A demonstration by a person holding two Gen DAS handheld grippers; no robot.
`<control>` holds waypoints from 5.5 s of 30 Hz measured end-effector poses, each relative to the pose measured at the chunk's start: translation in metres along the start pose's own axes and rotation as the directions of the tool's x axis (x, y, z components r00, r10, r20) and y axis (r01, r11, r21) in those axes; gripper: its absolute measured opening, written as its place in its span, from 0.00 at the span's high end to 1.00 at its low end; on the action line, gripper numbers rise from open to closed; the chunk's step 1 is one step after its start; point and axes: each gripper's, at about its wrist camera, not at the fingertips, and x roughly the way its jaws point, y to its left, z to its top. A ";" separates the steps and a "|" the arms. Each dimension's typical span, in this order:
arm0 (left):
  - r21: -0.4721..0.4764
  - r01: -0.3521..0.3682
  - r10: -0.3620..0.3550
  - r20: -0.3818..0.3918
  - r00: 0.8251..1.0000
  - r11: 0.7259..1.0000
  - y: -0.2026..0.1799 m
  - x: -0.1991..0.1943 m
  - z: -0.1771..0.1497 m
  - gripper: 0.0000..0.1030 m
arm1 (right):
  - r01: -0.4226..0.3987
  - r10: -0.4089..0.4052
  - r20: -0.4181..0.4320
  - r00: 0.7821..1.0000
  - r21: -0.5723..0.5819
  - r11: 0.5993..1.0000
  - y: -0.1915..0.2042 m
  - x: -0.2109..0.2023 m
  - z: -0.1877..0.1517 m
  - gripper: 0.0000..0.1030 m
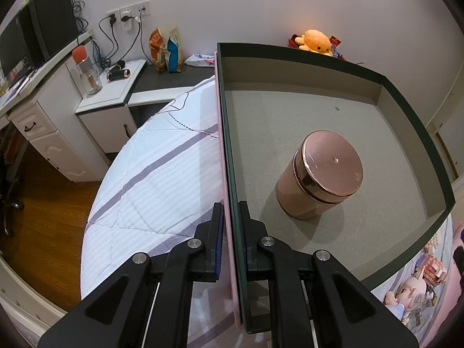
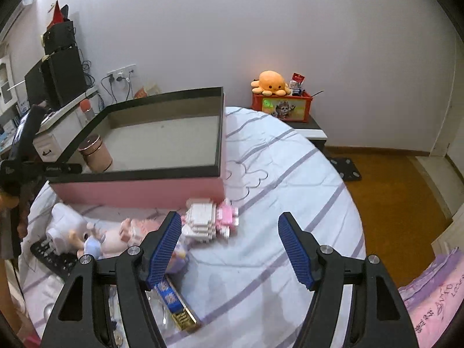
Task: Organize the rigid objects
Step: 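Grasp the white-and-pink block figure with the right gripper, then lower the block figure into the box and open the right gripper, then grasp the pink-purple block figure with the right gripper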
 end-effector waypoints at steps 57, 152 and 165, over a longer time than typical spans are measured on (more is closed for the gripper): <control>0.003 0.004 -0.004 -0.003 1.000 1.000 -0.003 0.002 0.002 0.90 | -0.225 0.215 -0.074 0.974 -0.162 0.961 0.100 0.069 0.132 0.46; 0.003 -0.017 0.017 -0.007 1.000 1.000 -0.001 0.002 0.003 0.91 | -0.337 0.317 -0.179 0.931 -0.091 0.937 0.032 0.034 -0.005 0.52; 0.004 -0.018 0.018 -0.008 1.000 1.000 0.000 0.002 0.003 0.91 | -0.400 0.399 -0.246 0.883 0.050 0.915 0.013 0.053 -0.003 0.33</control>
